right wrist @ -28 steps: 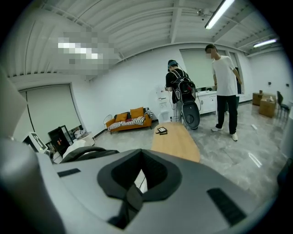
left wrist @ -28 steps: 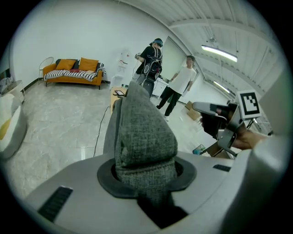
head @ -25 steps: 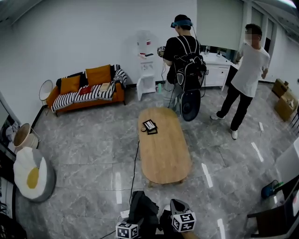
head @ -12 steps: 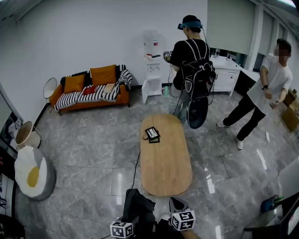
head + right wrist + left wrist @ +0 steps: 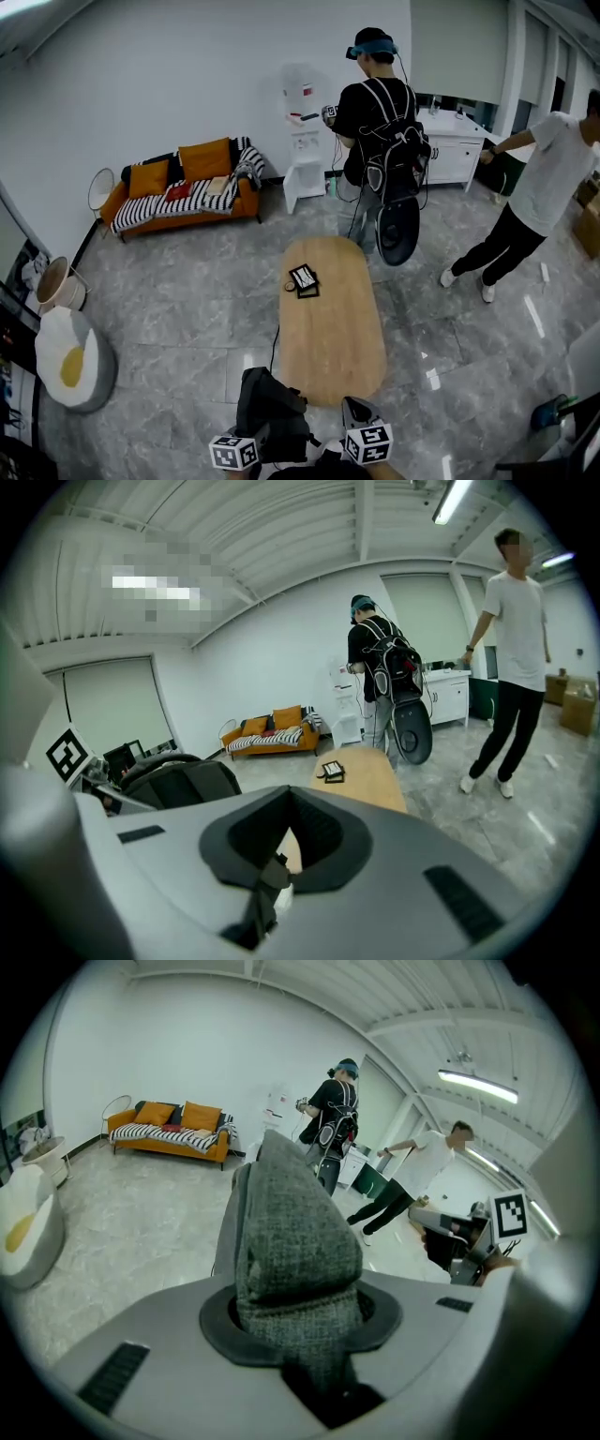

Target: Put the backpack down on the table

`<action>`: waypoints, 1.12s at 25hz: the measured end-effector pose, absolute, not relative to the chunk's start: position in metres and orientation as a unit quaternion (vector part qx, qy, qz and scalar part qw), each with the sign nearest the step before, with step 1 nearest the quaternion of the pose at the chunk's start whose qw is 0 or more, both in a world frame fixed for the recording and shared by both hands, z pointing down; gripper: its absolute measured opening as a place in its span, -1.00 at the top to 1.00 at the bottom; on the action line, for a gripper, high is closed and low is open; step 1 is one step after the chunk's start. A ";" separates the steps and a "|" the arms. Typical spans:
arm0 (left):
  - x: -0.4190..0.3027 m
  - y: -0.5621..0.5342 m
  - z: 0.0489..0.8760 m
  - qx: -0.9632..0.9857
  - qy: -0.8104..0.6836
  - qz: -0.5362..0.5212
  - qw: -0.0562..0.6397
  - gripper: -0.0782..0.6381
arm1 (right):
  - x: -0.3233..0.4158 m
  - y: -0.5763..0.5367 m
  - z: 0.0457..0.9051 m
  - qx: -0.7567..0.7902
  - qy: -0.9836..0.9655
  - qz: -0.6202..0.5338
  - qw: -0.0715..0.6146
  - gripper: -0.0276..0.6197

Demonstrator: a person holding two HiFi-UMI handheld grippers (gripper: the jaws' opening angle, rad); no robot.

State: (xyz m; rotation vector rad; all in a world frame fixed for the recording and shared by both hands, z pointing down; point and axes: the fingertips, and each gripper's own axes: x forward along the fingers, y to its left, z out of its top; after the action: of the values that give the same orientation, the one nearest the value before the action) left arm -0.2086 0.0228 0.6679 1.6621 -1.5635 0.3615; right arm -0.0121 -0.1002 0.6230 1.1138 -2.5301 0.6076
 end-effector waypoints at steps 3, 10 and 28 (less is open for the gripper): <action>-0.212 0.005 0.663 0.658 -0.622 0.144 0.399 0.44 | -0.004 -0.111 0.623 0.392 -0.881 0.218 0.151 0.88; -0.225 -0.030 0.646 0.654 -0.633 0.109 0.400 0.44 | 0.010 -0.126 0.624 0.403 -0.877 0.217 0.150 0.89; -0.228 -0.176 0.653 0.716 -0.575 0.164 0.359 0.45 | 0.008 -0.206 0.639 0.437 -0.857 0.210 0.174 0.89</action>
State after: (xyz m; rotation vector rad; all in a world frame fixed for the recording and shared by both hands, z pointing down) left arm -0.2275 -0.1761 0.6528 1.8474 -1.4824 0.4236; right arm 0.0085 -0.2064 0.6390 1.2379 -2.4293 0.5959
